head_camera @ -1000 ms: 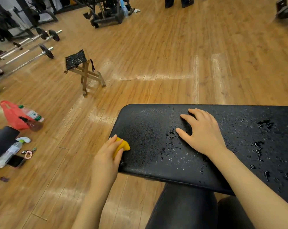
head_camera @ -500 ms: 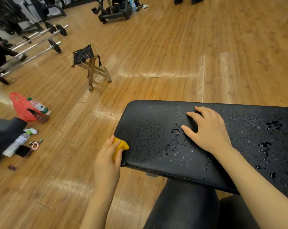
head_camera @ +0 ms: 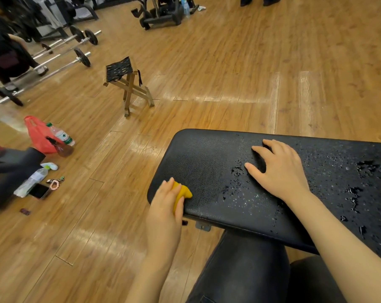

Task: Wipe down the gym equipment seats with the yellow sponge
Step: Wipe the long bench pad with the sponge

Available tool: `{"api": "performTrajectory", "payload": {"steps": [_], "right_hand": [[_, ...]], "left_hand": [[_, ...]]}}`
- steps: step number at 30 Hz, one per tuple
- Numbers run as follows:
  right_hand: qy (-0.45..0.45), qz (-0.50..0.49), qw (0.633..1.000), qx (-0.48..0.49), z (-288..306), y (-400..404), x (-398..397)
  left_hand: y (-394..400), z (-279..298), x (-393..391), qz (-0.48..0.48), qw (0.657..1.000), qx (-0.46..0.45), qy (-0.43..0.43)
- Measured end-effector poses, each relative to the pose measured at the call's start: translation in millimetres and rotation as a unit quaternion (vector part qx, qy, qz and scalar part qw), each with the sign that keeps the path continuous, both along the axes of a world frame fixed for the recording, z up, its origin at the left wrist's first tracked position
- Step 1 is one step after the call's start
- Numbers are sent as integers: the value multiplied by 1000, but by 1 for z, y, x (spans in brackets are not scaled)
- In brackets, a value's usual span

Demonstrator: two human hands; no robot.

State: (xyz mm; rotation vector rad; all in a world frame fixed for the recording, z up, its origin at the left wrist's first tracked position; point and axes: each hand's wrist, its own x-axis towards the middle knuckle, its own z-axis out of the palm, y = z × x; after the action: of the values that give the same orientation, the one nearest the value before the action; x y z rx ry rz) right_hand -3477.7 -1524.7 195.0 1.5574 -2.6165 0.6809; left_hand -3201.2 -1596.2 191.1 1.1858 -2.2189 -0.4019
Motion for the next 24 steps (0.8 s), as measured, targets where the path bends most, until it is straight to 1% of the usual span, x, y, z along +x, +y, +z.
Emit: {"api": "performTrajectory", "payload": {"steps": [2,7,9,12,16,19,24], "right_hand": [[5,1,1000,1,-1,0,1],[-1,0,1000,-1,-1,0,2],[-1,0,1000,1,-1,0,2],[2,-3,1000,4,-1,1,3],[2,-4,1000,6,-1,0,3],[1,-5,1000,4,-1,0,3],[4,-3,1000,5,-1,0,3]], "left_hand": [[8,-4,-1,-10,1000,0,4],[-22,0,-43,-13,999,14,-29],[-23,3,-54,-9,999,29,-38],[-9,3,-43,-21,999,18,-30],[12,-3,-19,-75,997,6,-22],[6,-5,-25,-51,998,4,-35],[-17,2,-76,-30,999,-7,-45]]}}
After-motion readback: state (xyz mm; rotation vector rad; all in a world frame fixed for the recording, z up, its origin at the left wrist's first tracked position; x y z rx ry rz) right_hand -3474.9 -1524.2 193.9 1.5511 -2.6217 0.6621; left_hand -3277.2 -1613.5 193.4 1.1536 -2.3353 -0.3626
